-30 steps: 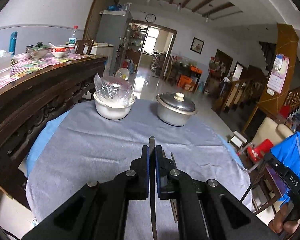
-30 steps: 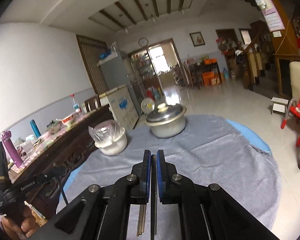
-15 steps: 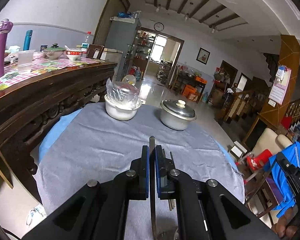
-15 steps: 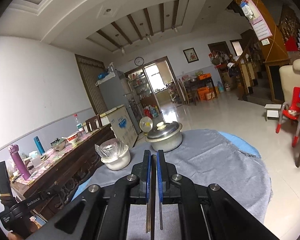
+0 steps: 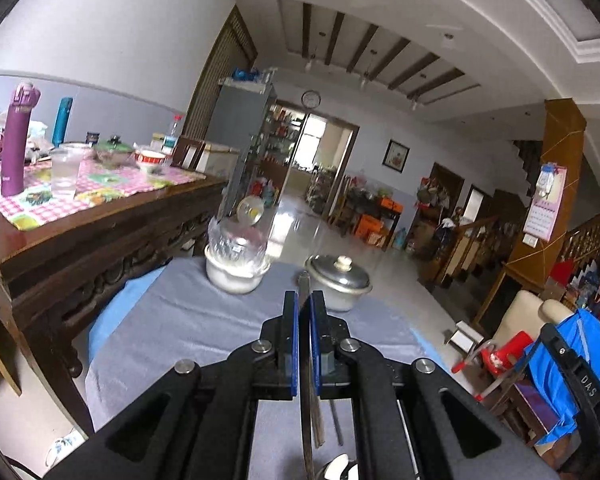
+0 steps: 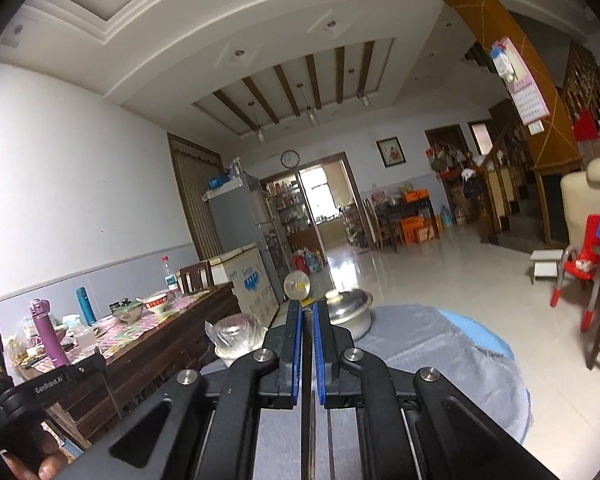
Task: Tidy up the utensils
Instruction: 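Carry the chopsticks over the dark cup and release them with both grippers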
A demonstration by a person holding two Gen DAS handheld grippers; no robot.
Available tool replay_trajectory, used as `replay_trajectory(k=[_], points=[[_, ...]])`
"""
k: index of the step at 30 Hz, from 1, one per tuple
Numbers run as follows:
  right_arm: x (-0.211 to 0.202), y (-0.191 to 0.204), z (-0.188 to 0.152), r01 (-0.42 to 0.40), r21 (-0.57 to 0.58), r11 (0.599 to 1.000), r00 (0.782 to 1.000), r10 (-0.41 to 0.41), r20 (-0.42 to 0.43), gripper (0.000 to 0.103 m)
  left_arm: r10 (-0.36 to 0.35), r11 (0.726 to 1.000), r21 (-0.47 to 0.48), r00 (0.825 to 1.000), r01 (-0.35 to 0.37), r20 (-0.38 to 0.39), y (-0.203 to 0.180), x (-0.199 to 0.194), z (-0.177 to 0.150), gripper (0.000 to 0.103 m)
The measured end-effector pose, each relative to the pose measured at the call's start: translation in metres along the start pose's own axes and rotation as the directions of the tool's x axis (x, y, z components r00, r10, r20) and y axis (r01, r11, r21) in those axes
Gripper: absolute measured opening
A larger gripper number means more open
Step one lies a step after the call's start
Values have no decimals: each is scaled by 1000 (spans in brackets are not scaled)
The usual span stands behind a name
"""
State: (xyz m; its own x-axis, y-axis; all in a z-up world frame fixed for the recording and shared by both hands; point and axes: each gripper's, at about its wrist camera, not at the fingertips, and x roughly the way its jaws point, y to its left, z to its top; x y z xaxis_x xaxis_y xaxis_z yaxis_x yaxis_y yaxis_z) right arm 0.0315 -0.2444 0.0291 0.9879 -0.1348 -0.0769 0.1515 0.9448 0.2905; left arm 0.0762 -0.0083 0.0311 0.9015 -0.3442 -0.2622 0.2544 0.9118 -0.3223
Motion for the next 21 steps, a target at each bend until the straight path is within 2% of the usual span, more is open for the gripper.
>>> replay_trajectory(k=[9,14,21], points=[[2,20,14,-36,-7,999,999,37,38,6,-41,999,6,999,41,26,-18,1,13,6],[3,28,14,-53,-1,999,997,53,58,6,-43,999,-2,999,43,32,-22,3,12,6],[11,34,4,-65,-3,998,997,65,36,6,-26,1000,-6,999,26,35,-26,11,5,6]])
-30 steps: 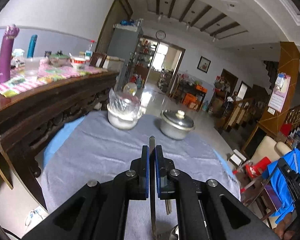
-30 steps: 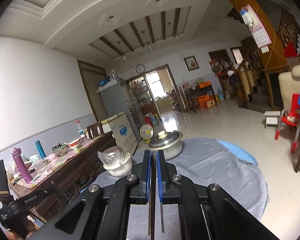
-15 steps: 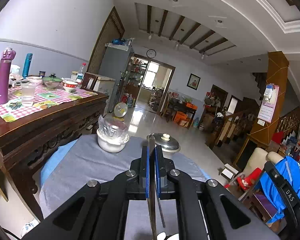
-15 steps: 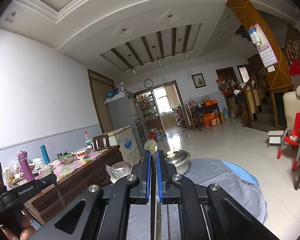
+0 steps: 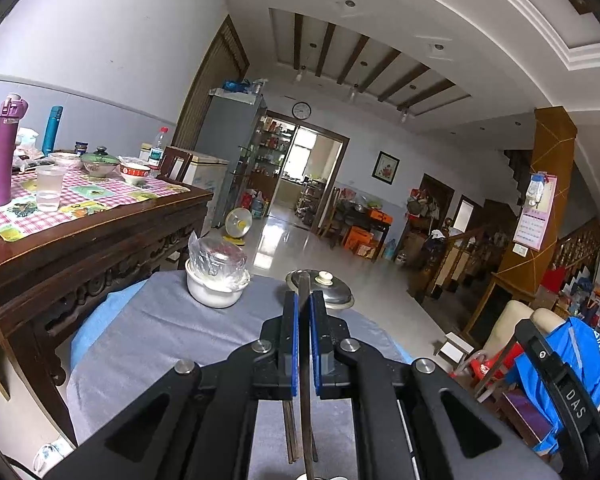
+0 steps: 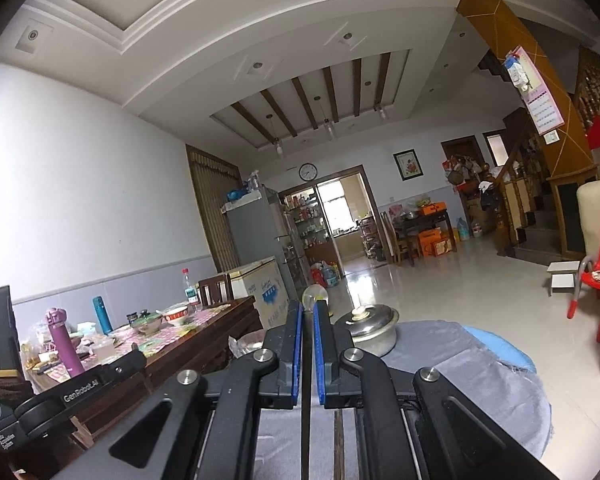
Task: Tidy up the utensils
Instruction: 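Carry the chopsticks over the dark cup and release them with both grippers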
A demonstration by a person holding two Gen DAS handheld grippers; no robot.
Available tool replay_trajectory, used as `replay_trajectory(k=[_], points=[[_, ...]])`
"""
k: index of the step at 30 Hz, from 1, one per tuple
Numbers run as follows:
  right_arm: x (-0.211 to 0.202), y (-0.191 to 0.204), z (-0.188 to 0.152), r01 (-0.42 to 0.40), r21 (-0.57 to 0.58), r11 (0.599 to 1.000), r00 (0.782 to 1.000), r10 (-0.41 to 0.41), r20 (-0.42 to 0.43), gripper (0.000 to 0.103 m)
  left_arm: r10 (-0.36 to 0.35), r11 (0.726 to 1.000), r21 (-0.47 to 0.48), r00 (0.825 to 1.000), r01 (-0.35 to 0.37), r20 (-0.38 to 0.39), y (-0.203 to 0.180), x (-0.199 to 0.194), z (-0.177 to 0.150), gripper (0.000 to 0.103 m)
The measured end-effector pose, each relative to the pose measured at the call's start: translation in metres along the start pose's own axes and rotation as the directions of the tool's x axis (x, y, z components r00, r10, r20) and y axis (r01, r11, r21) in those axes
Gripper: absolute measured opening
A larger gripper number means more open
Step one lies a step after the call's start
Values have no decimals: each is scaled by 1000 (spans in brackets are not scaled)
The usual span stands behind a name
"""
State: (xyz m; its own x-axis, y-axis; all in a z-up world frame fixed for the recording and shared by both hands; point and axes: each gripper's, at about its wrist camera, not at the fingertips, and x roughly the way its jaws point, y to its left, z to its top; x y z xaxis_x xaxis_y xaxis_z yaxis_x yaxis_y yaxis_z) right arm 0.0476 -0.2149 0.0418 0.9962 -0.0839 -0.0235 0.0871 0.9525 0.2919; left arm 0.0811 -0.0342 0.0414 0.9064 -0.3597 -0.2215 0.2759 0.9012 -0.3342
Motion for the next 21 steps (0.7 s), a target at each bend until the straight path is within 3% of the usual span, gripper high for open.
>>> replay_trajectory(k=[21], points=[[2,-4,-35,-17,-43,999,994,12,-109,7,66,996,67,995,-61,-78,-10,24,-46,6]])
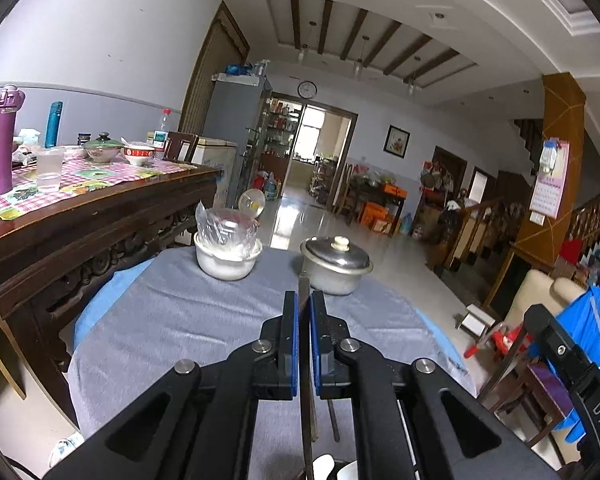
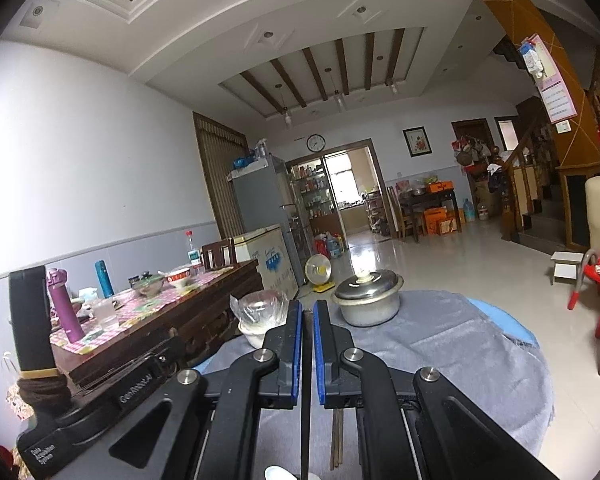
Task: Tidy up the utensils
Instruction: 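Carry the chopsticks over the dark cup and release them with both grippers, then move both open grippers back toward the remaining chopsticks on the cloth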
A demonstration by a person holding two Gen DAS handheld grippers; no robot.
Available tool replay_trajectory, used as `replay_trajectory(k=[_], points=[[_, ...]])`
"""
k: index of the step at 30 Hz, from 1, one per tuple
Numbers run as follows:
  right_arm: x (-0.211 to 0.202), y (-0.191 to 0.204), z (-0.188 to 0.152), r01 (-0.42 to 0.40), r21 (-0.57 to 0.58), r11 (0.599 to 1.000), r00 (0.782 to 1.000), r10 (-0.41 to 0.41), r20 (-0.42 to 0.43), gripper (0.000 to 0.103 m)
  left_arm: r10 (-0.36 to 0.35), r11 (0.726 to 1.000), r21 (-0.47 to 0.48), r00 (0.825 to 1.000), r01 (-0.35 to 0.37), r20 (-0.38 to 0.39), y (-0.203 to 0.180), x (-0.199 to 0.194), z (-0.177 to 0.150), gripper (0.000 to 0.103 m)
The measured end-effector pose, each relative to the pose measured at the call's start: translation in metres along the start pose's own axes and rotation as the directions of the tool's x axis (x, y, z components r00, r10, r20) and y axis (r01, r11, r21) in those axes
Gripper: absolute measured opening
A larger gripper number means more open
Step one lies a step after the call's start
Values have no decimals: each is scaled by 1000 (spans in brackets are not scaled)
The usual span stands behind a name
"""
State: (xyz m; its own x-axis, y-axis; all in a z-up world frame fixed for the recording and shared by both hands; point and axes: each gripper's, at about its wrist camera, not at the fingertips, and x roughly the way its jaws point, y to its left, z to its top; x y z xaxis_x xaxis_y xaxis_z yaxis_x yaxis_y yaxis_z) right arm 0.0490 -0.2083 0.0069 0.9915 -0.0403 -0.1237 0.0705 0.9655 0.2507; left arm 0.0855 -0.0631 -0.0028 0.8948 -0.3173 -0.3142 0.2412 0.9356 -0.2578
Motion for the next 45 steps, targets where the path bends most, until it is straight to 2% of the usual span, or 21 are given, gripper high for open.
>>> replay_trajectory(k=[13,27,36,39,41,45], points=[[2,-4,-11,-3,18,1000,999,4,-52,7,34,999,41,997,-32,-65,-6,4,-13,6],[7,-2,-17,-32,28,999,993,35,-110,7,20,999,34,991,-16,-130,-3,11,-17,6],[5,-4,-18,-42,49,998,992,47,-115,9,11,999,36,990,-6,-141,-4,10,-17,6],[4,-5,-17,-41,63,997,993,48,-110,9,12,999,34,989,-7,-145,-3,10,-16,18],[3,-9,-15,-40,81,996,993,48,-109,9,15,999,32,990,-11,-139,-2,7,-16,34],[3,-15,-13,-25,110,994,993,38,-111,9,33,998,49,992,-27,-120,-4,3,-14,50]])
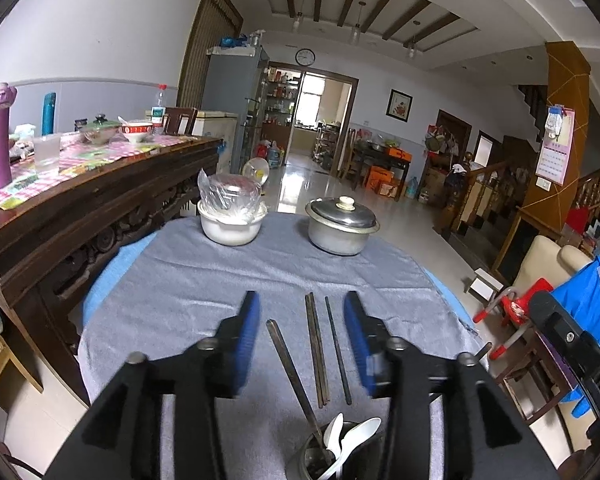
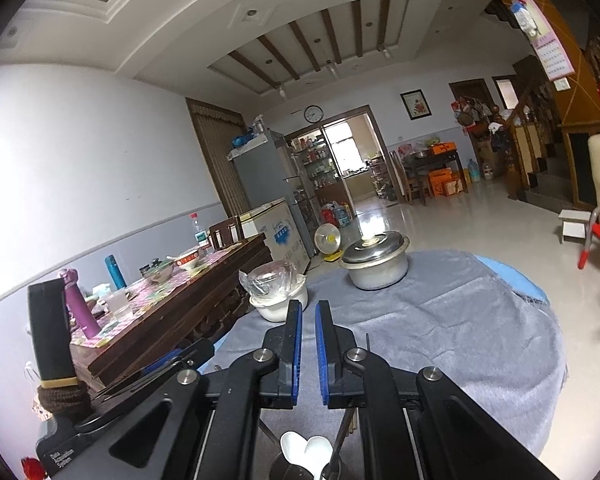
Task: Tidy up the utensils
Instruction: 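Move both open grippers back toward the remaining chopsticks on the cloth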
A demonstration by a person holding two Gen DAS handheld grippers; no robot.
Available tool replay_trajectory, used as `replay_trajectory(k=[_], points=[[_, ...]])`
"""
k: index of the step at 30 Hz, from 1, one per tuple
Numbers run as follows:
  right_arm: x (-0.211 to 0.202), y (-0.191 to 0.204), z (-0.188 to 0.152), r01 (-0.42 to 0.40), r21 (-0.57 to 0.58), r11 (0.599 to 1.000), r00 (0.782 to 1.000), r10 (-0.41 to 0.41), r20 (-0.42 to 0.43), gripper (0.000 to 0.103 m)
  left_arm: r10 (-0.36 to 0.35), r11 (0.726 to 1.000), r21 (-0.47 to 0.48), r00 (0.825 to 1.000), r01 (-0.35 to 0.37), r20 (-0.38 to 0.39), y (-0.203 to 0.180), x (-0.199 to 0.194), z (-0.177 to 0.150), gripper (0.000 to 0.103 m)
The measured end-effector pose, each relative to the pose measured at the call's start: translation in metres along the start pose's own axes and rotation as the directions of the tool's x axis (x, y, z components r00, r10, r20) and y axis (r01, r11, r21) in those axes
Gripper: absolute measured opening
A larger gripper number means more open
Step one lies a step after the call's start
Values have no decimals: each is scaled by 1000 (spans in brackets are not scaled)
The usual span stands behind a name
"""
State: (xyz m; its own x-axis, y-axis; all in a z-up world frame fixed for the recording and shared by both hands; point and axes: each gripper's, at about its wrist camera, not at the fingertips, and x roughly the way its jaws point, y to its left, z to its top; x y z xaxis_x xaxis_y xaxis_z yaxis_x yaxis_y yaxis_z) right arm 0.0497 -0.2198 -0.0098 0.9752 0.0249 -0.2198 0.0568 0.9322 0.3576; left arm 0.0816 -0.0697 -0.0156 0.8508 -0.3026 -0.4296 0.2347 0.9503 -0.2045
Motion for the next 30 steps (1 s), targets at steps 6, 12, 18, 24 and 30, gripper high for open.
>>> replay_trajectory(k=[6,12,18,24,30], points=[[2,-10,4,10,53,999,1000,-10,-16,9,26,1000,3,1000,-26,15,0,-6,1,64],[-2,-17,4,25,86,996,1000,-24,-9,26,54,999,-7,998,-54,9,3,-8,2,71],[-3,-20,5,41,94,995,999,-41,-8,26,92,996,-2,996,-92,20,8,-9,2,73],[-2,-23,4,56,100,993,998,-55,-13,26,119,993,0,993,-119,25,12,-8,3,76],[3,-26,2,69,110,992,997,-67,-24,26,129,992,-14,992,-129,7,18,-2,2,77]])
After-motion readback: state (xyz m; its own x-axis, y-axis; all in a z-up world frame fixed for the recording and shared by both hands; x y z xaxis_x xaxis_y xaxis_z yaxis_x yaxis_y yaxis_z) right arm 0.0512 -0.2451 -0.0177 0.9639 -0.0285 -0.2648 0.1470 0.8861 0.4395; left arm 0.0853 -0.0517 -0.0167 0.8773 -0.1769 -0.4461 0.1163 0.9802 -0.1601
